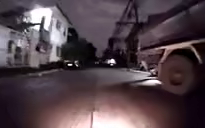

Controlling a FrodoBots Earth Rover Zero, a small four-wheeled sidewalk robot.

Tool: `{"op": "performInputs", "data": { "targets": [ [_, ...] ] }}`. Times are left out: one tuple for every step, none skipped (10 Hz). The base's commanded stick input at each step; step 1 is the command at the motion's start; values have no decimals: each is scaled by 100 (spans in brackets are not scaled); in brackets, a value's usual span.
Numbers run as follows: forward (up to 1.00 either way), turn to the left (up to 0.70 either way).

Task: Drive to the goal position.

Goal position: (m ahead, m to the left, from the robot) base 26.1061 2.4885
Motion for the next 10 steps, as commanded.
{"op": "performInputs", "data": {
  "targets": [
    [100,-19],
    [100,0],
    [100,0],
    [100,0],
    [100,0],
    [100,0],
    [100,0],
    [100,0],
    [100,0],
    [100,0]
  ]
}}
